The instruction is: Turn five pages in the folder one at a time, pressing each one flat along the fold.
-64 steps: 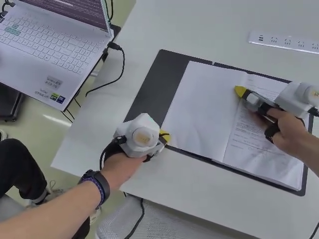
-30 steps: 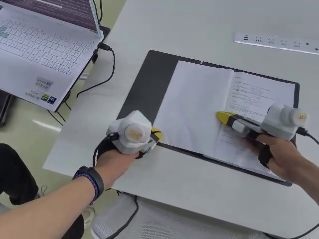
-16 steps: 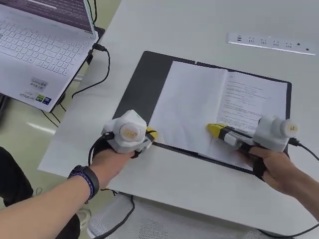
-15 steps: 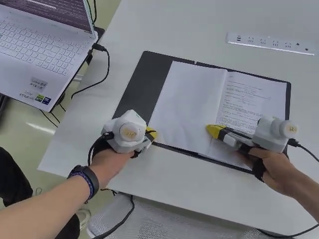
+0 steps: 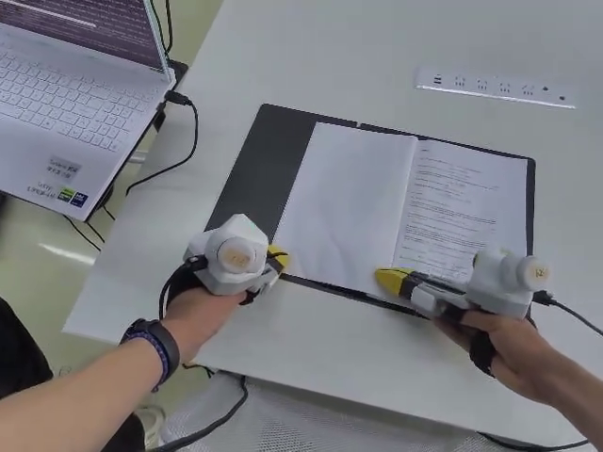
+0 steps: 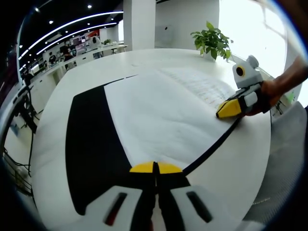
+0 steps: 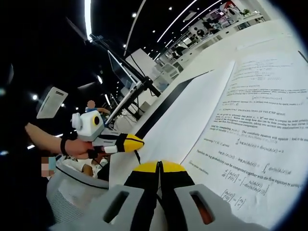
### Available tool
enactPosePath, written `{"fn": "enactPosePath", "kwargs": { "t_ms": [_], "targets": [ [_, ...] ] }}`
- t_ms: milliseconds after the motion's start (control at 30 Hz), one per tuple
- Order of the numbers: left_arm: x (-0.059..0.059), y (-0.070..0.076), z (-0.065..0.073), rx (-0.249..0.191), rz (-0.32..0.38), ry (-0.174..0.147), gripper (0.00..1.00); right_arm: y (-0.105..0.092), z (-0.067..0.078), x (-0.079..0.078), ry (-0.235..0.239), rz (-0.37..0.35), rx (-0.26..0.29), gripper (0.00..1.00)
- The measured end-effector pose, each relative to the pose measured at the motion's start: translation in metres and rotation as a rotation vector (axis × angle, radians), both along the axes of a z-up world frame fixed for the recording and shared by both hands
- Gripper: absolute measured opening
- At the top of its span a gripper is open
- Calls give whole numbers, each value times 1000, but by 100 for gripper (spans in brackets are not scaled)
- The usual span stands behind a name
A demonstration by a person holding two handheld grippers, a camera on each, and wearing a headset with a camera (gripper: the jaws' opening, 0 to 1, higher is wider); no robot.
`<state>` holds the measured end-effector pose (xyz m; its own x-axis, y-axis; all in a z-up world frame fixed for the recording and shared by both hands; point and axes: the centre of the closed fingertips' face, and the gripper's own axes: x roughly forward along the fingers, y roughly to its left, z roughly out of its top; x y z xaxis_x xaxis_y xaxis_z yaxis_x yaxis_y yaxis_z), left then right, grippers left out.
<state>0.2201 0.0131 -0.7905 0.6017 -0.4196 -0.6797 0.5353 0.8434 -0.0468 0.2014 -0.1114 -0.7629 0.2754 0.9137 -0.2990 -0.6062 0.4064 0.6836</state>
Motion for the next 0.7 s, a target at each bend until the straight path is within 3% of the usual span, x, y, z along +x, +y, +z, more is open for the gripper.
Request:
{"fn": "enactPosePath", "kwargs": {
  "t_ms": [433,700],
  "targets": [
    [0,0,0,-1,-6,-1,0,-6,-10,-4,11,20,-11,0],
    [0,-1,-1,28,-26,12,0,-8,-14,-4,21,9,-24,0]
  ]
}}
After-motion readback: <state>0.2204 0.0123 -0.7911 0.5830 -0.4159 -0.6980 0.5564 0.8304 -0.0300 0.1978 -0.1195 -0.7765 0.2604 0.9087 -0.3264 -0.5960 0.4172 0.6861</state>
